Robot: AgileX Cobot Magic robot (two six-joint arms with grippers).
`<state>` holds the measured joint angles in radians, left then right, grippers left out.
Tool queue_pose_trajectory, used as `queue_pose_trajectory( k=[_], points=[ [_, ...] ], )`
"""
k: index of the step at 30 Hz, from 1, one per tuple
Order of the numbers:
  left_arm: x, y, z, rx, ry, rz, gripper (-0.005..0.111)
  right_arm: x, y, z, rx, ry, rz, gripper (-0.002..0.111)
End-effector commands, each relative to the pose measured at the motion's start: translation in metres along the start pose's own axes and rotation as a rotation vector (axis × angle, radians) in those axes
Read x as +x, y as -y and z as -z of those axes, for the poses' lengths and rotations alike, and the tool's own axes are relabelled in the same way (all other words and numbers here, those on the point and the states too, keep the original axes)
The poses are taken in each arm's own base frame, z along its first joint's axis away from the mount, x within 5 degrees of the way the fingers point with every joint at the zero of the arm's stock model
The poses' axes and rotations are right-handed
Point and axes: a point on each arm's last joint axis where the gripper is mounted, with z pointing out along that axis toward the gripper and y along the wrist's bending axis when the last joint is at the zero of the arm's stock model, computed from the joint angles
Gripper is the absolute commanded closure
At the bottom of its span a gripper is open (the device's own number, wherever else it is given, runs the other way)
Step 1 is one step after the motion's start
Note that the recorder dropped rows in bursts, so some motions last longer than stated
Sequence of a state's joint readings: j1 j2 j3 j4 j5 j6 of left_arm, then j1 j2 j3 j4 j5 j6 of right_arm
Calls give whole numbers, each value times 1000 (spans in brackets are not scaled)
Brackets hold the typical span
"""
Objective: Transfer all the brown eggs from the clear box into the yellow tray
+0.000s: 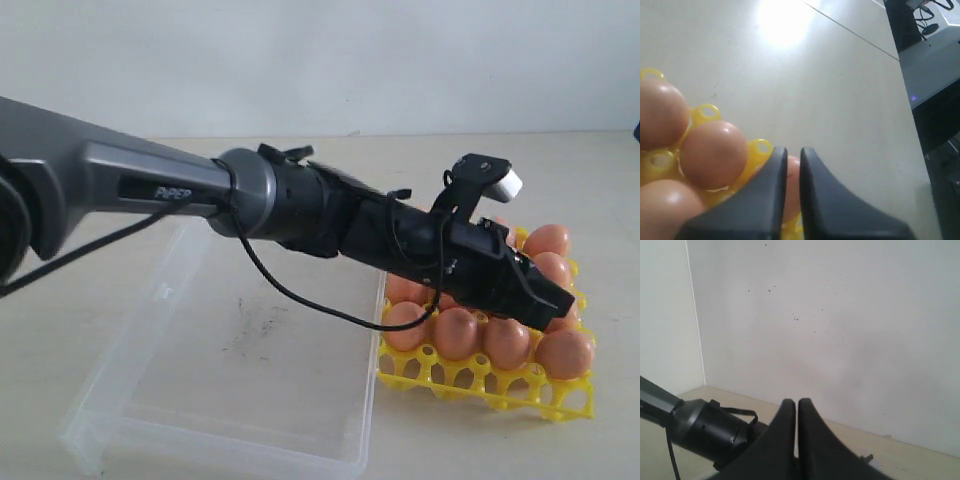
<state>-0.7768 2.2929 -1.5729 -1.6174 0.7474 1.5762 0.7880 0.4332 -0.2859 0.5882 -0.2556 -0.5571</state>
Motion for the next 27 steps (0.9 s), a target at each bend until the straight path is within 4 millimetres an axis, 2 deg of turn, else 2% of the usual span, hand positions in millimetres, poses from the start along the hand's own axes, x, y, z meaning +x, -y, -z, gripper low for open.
queue_pose_trajectory(
  k=[1,6,8,11,15,20,27],
  points=[
    [-34,14,41,-9,-44,-54,103,-4,1,0,8,22,40,108],
    [-57,30,92,-268,-68,-142,103,-4,2,0,18,32,65,108],
    [-61,37,113,-403,-28,-159,103,-5,2,0,23,33,74,108],
    [-61,52,141,-517,32,-177,103,-4,4,1,46,28,105,108],
    [-46,70,172,-617,61,-198,103,-1,9,1,97,-16,112,108],
    [-13,90,203,-711,66,-191,103,7,16,2,173,-98,63,108],
    [25,110,229,-759,63,-162,103,11,15,2,161,-137,23,108]
  ],
)
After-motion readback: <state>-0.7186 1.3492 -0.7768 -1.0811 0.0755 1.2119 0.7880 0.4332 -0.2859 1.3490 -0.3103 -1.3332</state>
